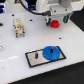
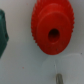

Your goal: Insert the blue gear onto the right peg, followed by the red gear

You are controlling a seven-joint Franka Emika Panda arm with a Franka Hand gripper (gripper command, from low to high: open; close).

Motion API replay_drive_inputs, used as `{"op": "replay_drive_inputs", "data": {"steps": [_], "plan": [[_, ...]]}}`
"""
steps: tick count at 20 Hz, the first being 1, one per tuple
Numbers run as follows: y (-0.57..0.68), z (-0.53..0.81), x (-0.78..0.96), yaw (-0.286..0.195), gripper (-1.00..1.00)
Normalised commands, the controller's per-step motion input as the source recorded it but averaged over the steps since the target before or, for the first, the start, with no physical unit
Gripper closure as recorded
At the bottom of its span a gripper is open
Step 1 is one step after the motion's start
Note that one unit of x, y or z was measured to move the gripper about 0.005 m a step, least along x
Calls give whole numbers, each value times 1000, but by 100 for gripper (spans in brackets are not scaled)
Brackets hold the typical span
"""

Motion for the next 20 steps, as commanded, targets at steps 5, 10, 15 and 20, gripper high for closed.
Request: {"op": "replay_drive_inputs", "data": {"steps": [5,10,15,20], "plan": [[141,-23,-312,0,100],[61,-45,-132,0,100],[-5,-62,5,0,100],[0,209,61,0,100]]}}
